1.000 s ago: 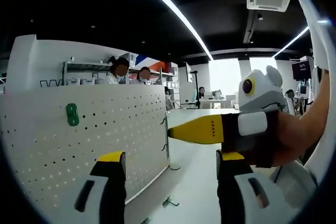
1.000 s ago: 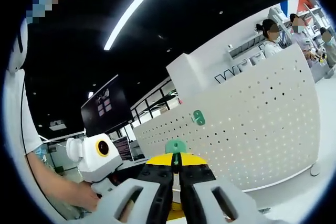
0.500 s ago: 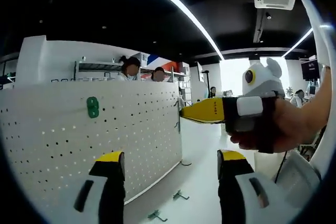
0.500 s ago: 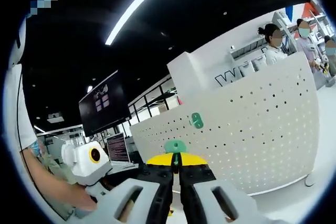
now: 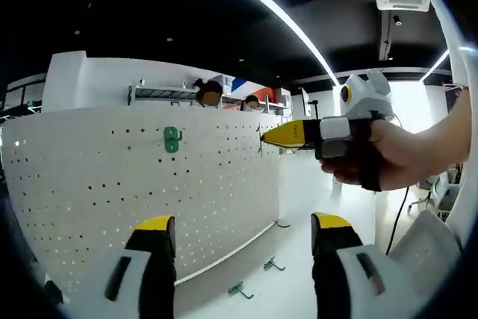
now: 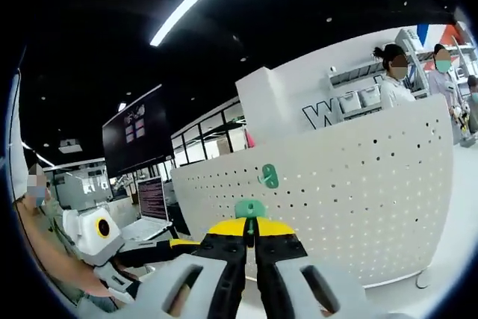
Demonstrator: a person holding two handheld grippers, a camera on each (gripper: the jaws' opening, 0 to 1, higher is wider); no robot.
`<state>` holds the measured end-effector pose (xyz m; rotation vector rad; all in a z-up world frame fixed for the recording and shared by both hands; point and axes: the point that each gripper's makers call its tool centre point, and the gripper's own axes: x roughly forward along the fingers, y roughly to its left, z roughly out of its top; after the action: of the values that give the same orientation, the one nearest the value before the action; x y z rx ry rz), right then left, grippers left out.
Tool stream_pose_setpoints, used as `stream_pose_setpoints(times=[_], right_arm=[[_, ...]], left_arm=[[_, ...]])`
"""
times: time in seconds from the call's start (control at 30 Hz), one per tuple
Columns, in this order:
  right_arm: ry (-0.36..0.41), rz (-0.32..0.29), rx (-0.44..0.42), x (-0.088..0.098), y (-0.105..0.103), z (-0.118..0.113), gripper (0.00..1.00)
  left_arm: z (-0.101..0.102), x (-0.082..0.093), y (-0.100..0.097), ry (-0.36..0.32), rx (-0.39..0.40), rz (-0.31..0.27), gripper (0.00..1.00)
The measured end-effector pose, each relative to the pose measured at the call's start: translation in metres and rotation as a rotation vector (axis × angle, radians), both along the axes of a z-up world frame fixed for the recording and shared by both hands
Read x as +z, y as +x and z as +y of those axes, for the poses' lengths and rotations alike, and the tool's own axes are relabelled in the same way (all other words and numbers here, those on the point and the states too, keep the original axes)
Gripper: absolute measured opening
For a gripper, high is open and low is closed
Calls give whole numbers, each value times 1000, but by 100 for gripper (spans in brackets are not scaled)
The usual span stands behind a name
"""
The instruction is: Insert the hook assembly into the mounting plate slot until the hook locks in place.
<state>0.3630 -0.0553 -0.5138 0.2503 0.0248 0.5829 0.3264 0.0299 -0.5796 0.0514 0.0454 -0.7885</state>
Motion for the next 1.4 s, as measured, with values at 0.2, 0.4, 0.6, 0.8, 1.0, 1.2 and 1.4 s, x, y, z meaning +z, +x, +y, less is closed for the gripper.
stream_pose_setpoints(times=[0.2, 0.4, 0.6, 0.8, 1.0, 1.2, 1.4], right_arm=[[-37, -1, -23, 2, 10, -2, 0], [-76, -18, -51, 8, 20, -3, 0], [-106, -52, -81, 17, 29, -2, 0], [-143, -66, -103, 20, 43, 0, 0], [-171, -69, -138, 21, 54, 1, 0], [-177, -63, -171, 21, 64, 0, 0], [-194, -67, -196, 23, 74, 0, 1]], left_arm=[[11, -3, -3, -7, 29, 3, 79], [22, -6, -4, -11, 54, 7, 79], [33, -7, -6, -12, 80, 5, 80], [45, -11, -9, -14, 115, 13, 80], [55, -17, -13, -12, 136, 22, 80], [63, -22, -17, -13, 155, 31, 80], [68, -25, -19, -17, 171, 38, 80]])
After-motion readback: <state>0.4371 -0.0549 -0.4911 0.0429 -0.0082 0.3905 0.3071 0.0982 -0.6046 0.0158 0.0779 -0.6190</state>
